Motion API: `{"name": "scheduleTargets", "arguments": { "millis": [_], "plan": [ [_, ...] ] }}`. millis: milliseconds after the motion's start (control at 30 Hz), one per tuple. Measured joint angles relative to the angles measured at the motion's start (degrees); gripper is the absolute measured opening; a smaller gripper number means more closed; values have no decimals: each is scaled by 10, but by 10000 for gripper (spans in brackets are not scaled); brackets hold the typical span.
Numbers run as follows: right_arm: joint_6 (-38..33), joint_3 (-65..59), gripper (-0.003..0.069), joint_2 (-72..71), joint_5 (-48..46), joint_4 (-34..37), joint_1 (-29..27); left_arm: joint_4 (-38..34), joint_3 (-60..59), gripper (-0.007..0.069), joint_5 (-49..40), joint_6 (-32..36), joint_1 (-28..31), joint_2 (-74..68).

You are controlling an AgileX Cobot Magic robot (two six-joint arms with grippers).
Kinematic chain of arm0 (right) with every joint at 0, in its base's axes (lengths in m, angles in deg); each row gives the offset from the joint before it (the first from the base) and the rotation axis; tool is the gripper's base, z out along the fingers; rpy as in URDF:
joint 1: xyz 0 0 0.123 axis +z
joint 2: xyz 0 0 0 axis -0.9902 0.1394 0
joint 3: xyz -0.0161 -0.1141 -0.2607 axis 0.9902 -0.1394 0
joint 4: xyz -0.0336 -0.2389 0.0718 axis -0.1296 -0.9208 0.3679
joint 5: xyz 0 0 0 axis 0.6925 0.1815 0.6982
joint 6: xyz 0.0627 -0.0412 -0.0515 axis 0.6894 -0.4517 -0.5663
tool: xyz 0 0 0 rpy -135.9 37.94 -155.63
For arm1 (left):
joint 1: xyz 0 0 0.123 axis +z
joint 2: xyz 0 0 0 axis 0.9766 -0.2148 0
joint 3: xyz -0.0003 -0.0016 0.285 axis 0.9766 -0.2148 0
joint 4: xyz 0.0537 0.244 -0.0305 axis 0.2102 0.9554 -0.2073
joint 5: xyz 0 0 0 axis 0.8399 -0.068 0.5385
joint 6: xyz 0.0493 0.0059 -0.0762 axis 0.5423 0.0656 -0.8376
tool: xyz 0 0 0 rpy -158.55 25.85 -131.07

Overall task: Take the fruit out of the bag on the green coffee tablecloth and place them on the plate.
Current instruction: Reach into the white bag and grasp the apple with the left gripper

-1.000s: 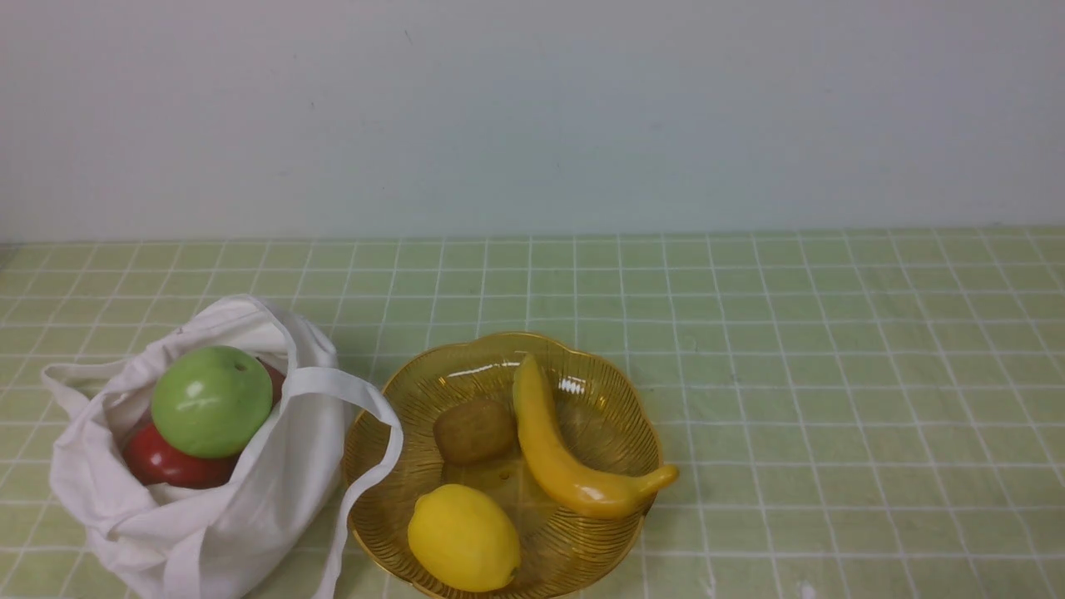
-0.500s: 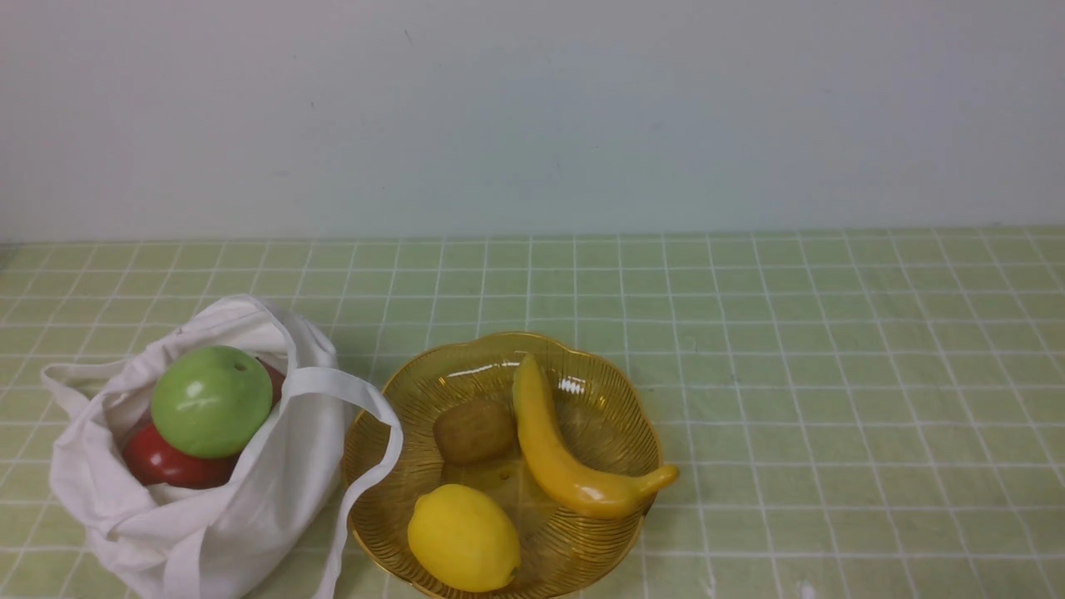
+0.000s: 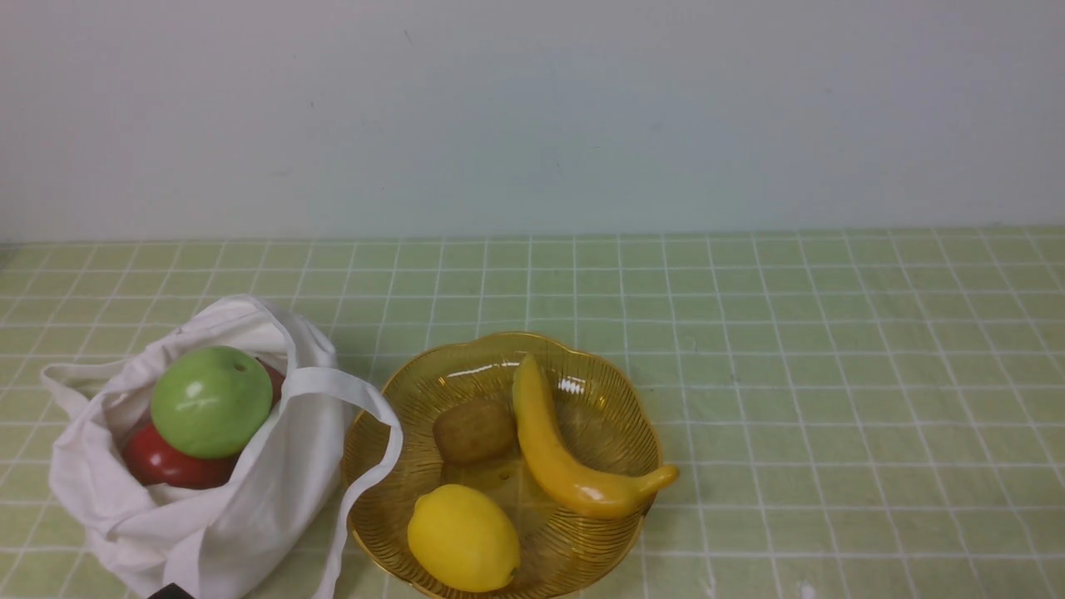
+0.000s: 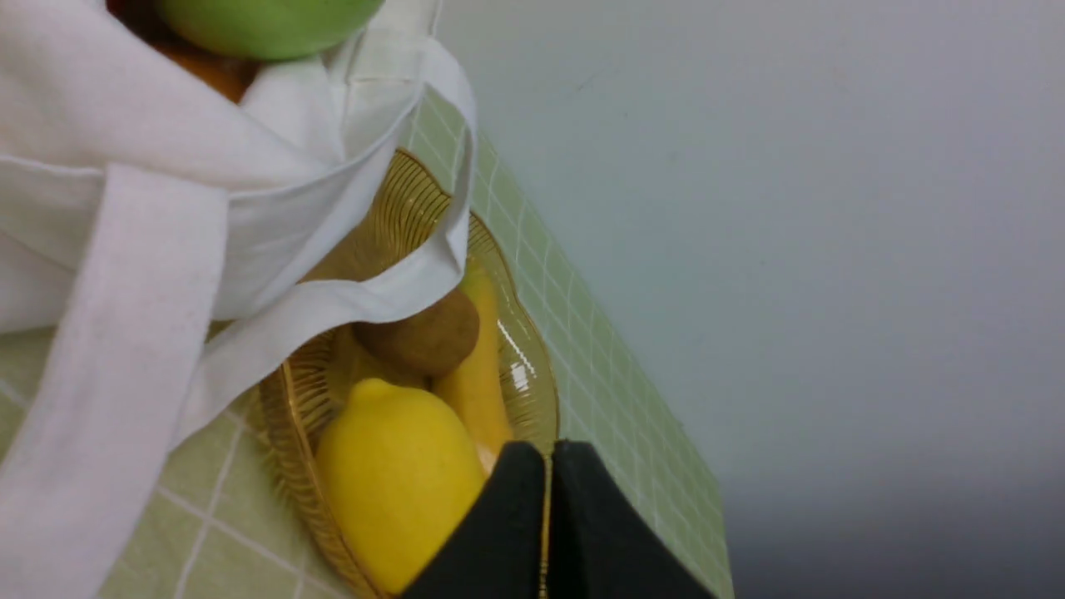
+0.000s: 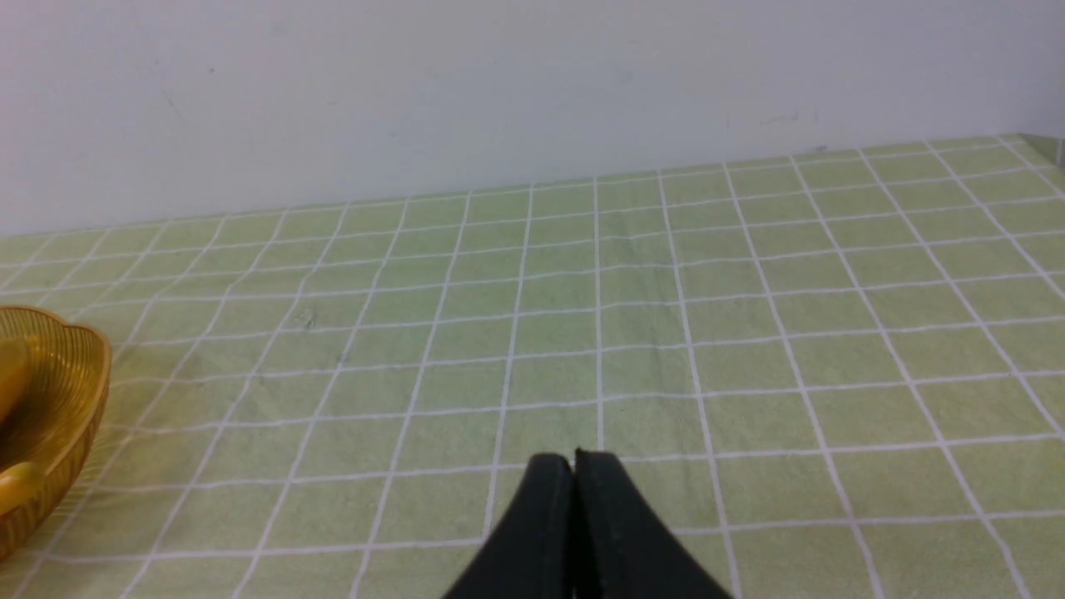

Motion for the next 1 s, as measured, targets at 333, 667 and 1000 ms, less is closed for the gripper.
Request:
{"name": "scheduleTargets", "arguments": {
  "millis": [333, 667, 1000],
  "plan": [
    [0, 0, -15, 0, 0, 0, 0, 35, 152, -8, -118, 79, 0, -91],
    [0, 0, -15, 0, 0, 0, 0, 324, 415, 10, -353, 103, 0, -425],
    [0, 0, -15, 0, 0, 0, 0, 456, 544, 272, -333, 82, 0, -625]
  ]
}}
